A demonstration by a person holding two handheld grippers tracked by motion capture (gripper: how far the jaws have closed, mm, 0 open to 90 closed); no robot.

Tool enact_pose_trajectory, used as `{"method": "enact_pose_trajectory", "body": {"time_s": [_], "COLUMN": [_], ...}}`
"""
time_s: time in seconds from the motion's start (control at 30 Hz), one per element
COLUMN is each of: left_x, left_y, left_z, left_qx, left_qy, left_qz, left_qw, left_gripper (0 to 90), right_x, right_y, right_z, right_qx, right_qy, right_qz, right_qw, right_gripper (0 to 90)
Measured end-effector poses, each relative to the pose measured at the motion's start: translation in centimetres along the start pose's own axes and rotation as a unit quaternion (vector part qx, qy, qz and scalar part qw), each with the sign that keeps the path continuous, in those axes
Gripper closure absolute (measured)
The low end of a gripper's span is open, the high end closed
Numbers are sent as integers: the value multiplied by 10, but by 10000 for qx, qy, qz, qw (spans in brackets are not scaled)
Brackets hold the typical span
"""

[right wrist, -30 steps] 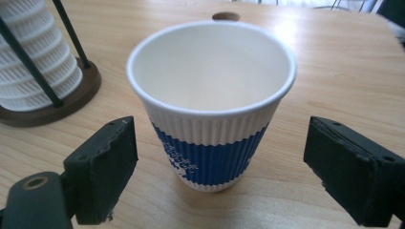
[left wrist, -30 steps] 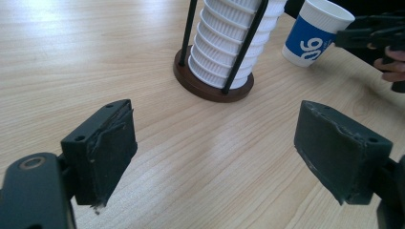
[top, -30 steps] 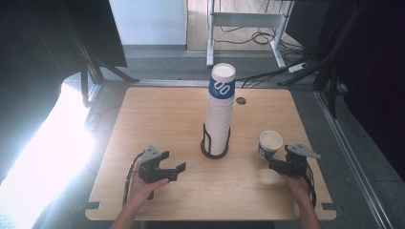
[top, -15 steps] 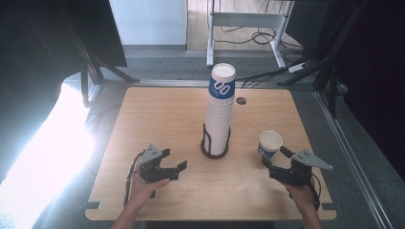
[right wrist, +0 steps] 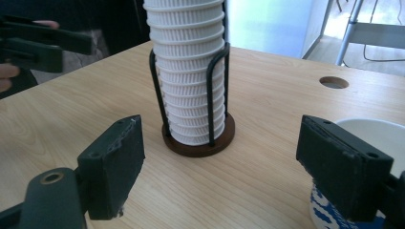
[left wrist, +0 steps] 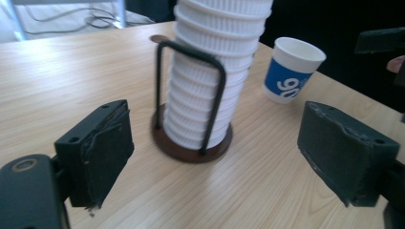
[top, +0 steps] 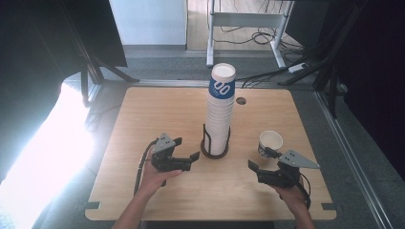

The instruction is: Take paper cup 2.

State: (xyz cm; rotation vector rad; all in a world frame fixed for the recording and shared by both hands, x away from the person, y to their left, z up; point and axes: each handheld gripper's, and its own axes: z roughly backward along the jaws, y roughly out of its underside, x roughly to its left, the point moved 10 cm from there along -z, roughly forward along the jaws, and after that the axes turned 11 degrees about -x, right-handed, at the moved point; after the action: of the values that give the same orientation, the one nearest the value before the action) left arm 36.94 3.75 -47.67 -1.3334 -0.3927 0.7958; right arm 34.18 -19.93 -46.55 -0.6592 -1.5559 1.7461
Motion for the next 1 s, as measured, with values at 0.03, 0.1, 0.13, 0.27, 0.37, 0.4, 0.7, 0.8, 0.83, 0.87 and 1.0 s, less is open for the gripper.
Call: {"method": "enact_pose_trajectory", "body": {"time_s": [0.03,0.1,0.13,0.27,0.37,0.4,0.7,0.8,0.83,0.87,1.0], "left_x": [0,0,0,-2,-2,-3,-2,-3,-3,-3,-7], "left_y": [-2,-5,-7,-15,-19,-20,-31,-35,-36,-37,-42], "left_z": [-5,-10,-13,-25,-32,-34,-55,-59,-61,-62,-69], "left_qx": [21,36,58,33,52,58,112,75,74,97,125], "left_qy": [-15,-16,-30,15,34,30,73,94,91,83,140], "left_qz": [-32,-47,-74,-126,-177,-221,-385,-416,-448,-468,-549], "left_qw": [10000,10000,10000,9999,9998,9997,9992,9991,9989,9988,9983], "left_gripper": [118,118,118,117,117,116,90,85,81,78,61], "right_x": [1,5,6,10,12,12,15,16,16,16,17], "right_y": [0,-1,-1,-2,-2,-1,-2,-2,-2,-2,-1], "right_z": [0,-1,-1,-2,-2,-3,-4,-3,-3,-3,-5], "right_qx": [0,8,15,17,25,35,57,52,47,52,88], "right_qy": [-16,-47,-71,-98,-124,-128,-180,-185,-185,-184,-206], "right_qz": [0,57,76,160,186,188,224,236,236,239,256], "right_qw": [10000,10000,9999,9998,9997,9997,9996,9995,9995,9995,9994], "right_gripper": [168,168,168,169,168,168,168,168,168,168,167]}}
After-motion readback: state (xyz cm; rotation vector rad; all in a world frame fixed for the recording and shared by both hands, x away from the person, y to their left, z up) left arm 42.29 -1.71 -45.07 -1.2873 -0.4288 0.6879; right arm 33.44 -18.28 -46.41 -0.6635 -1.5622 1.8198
